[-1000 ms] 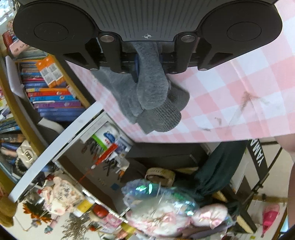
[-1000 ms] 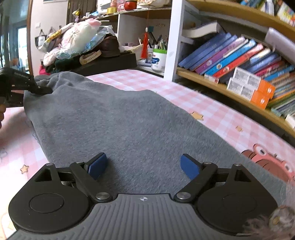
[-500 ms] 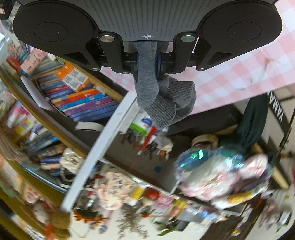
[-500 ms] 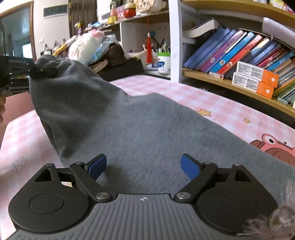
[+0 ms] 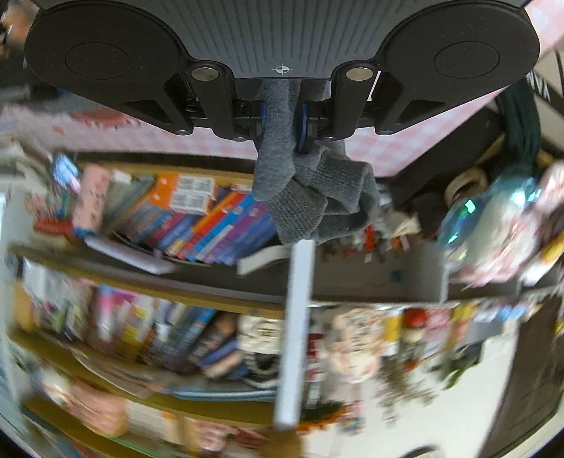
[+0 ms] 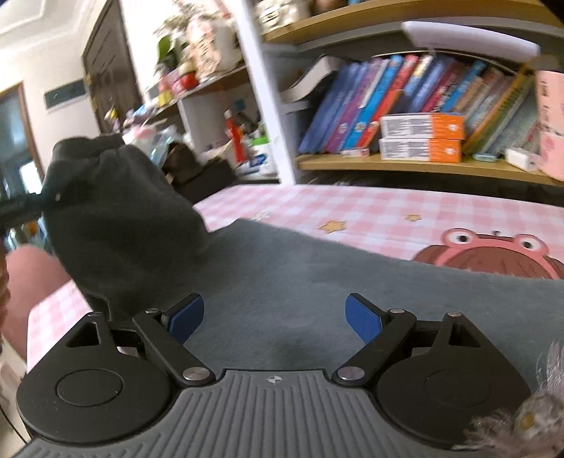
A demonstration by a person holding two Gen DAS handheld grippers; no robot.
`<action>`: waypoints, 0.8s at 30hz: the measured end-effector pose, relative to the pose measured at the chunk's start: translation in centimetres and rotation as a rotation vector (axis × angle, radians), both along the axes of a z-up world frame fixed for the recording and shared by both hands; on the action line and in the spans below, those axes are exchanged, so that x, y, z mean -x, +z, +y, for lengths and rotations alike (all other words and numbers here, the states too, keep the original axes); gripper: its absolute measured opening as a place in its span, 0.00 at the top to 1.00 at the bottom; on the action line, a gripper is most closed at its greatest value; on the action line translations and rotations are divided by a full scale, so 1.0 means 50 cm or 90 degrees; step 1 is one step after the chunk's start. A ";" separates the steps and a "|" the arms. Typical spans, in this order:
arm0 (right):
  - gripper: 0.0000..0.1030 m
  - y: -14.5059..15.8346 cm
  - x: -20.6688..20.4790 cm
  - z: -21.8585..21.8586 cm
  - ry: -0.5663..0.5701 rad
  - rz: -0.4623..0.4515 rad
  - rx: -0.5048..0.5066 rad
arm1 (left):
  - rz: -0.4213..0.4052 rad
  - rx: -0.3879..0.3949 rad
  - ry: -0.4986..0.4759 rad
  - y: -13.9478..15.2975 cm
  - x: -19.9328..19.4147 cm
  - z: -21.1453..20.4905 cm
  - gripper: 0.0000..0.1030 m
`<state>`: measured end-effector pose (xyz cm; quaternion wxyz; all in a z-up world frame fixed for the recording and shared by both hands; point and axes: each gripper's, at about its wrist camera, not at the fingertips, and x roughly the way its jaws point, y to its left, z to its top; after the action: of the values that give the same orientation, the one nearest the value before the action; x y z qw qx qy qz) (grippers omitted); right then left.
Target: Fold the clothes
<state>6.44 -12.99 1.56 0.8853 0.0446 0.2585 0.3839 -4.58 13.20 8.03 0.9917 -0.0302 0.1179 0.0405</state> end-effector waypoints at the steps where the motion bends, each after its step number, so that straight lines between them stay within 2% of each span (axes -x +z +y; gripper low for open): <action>1: 0.15 0.004 -0.002 -0.009 -0.010 -0.001 -0.007 | 0.006 -0.018 -0.014 -0.001 -0.003 -0.016 0.85; 6: 0.15 0.020 -0.016 -0.047 -0.051 -0.007 -0.047 | 0.058 -0.102 -0.092 -0.026 -0.021 -0.105 0.82; 8: 0.15 0.024 -0.021 -0.059 -0.062 -0.007 -0.065 | 0.086 -0.122 -0.129 -0.047 -0.028 -0.142 0.77; 10: 0.16 0.026 -0.025 -0.065 -0.066 0.000 -0.080 | 0.128 -0.129 -0.166 -0.080 -0.039 -0.179 0.67; 12: 0.16 0.026 -0.027 -0.067 -0.065 0.006 -0.089 | 0.178 -0.152 -0.189 -0.118 -0.051 -0.219 0.66; 14: 0.16 0.024 -0.030 -0.066 -0.058 0.017 -0.093 | 0.194 -0.199 -0.183 -0.150 -0.052 -0.253 0.60; 15: 0.16 0.022 -0.031 -0.065 -0.052 0.025 -0.095 | 0.193 -0.217 -0.183 -0.159 -0.048 -0.266 0.47; 16: 0.16 0.020 -0.032 -0.064 -0.047 0.032 -0.097 | 0.187 -0.220 -0.194 -0.159 -0.042 -0.272 0.32; 18: 0.16 0.015 -0.034 -0.063 -0.036 0.047 -0.100 | 0.179 -0.199 -0.229 -0.149 -0.029 -0.273 0.25; 21: 0.16 0.006 -0.043 -0.060 -0.005 0.095 -0.122 | 0.153 -0.176 -0.266 -0.120 -0.002 -0.256 0.25; 24: 0.16 -0.003 -0.053 -0.054 0.028 0.154 -0.145 | 0.116 -0.138 -0.256 -0.087 0.027 -0.204 0.25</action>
<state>9.09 -15.71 1.41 0.8285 0.1852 0.3185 0.4216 -5.95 3.02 3.69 0.9626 0.1039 0.2056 -0.1427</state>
